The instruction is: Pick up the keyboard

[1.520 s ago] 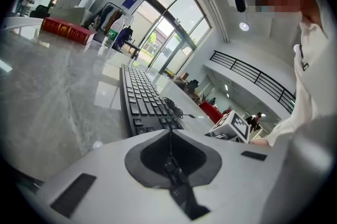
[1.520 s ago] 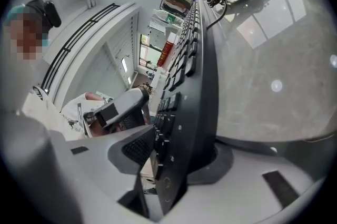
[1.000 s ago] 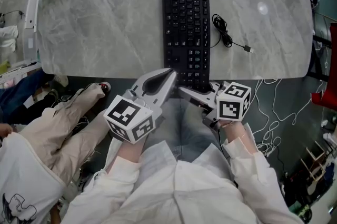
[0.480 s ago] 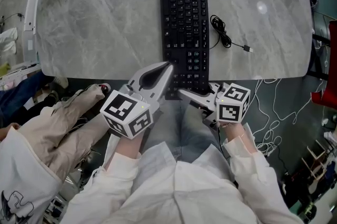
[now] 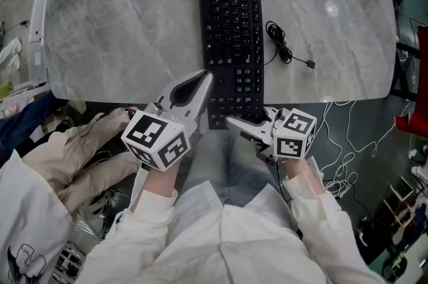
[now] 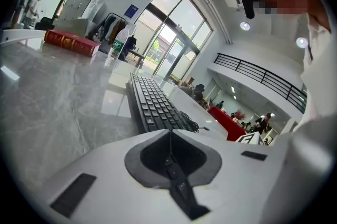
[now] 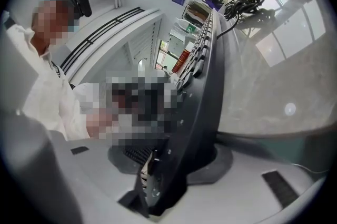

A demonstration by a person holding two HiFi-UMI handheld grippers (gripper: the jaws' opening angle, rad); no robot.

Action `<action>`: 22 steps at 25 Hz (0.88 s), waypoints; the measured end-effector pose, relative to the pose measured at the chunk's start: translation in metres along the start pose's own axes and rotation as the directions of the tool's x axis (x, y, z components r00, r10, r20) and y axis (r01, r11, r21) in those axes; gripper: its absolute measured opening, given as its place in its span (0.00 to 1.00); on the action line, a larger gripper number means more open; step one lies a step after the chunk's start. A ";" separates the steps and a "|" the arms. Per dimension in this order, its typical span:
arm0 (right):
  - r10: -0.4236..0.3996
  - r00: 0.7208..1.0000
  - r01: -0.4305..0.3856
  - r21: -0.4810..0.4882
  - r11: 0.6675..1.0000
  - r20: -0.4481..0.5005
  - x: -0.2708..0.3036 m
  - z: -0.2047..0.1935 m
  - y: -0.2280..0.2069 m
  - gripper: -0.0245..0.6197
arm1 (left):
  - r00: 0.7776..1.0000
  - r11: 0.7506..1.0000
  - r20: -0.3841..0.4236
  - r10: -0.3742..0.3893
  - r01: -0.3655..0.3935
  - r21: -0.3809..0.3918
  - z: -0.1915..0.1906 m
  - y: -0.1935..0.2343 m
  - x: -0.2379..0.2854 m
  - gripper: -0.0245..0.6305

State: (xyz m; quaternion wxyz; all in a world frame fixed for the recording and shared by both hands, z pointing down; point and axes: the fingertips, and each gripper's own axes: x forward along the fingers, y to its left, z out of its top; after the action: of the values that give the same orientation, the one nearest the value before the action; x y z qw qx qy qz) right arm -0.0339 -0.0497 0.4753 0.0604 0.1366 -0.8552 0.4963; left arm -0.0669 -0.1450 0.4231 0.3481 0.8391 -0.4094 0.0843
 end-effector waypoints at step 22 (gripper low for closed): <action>0.017 1.000 -0.016 -0.068 0.998 0.021 -0.002 -0.003 -0.004 0.35 | 0.998 0.999 0.054 0.034 -0.033 -0.019 0.033 0.025 0.022 0.06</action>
State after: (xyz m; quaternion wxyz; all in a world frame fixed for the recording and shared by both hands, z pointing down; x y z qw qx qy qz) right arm -0.0309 -0.0489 0.4792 0.0515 0.1329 -0.8733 0.4659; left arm -0.0763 -0.1908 0.4211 0.3427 0.8310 -0.4335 0.0635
